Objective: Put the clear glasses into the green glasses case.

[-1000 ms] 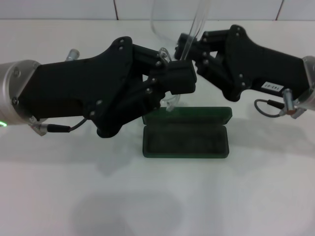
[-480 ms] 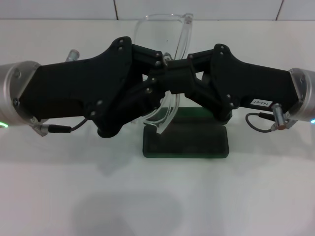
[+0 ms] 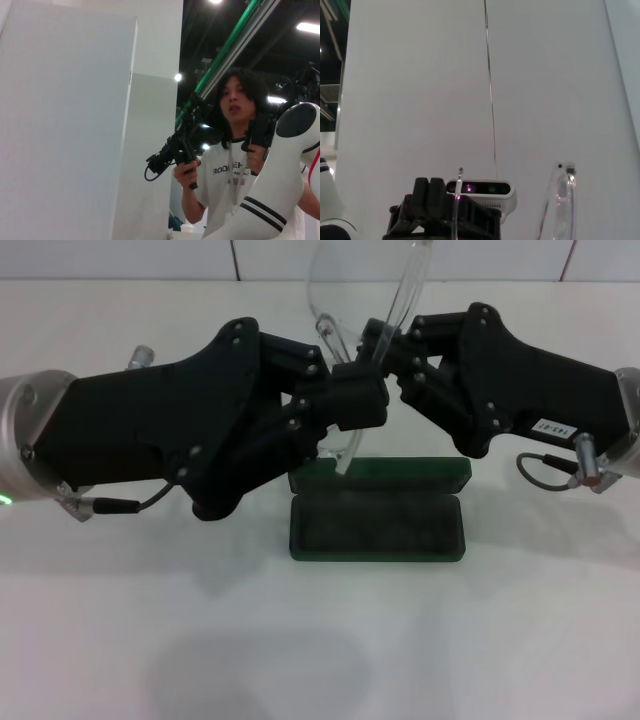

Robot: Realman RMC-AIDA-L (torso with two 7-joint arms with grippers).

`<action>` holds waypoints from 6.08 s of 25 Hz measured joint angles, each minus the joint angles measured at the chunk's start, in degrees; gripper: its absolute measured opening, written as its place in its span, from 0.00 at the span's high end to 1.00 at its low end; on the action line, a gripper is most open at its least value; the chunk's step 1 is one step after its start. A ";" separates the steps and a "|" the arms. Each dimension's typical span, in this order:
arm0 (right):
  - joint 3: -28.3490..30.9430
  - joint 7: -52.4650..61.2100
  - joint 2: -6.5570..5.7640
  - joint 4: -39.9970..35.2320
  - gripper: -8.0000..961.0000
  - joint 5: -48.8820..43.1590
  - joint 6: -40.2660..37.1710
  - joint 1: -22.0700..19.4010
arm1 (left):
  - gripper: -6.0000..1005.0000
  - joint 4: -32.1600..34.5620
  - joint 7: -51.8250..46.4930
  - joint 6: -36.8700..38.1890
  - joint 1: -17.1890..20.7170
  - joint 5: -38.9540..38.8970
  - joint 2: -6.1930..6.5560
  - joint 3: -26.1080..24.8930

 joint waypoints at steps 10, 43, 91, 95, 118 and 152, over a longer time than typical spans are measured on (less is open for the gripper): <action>-1.02 -0.20 0.01 -0.01 0.94 -0.30 0.11 0.12 | 0.94 0.00 0.08 -0.39 0.15 -0.12 0.01 -0.17; -2.54 -1.91 0.01 -1.93 0.94 0.08 3.57 -0.62 | 0.94 -0.69 1.05 -5.70 1.23 2.09 0.34 -3.24; -4.76 -3.10 0.01 -3.52 0.94 1.78 5.15 -1.63 | 0.94 -0.88 1.14 -5.92 1.87 2.30 0.64 -4.55; -4.72 -3.62 0.01 -3.51 0.93 2.27 5.89 -1.93 | 0.94 -0.88 1.14 -5.54 1.95 2.37 0.70 -4.55; -7.81 -3.75 0.01 -5.80 0.93 3.00 7.51 -2.08 | 0.94 -0.88 1.14 -5.52 2.41 2.38 0.68 -4.55; 2.35 72.35 -0.49 -58.64 0.93 -79.13 5.19 16.90 | 0.94 -0.52 2.25 0.85 12.34 13.12 10.69 -11.32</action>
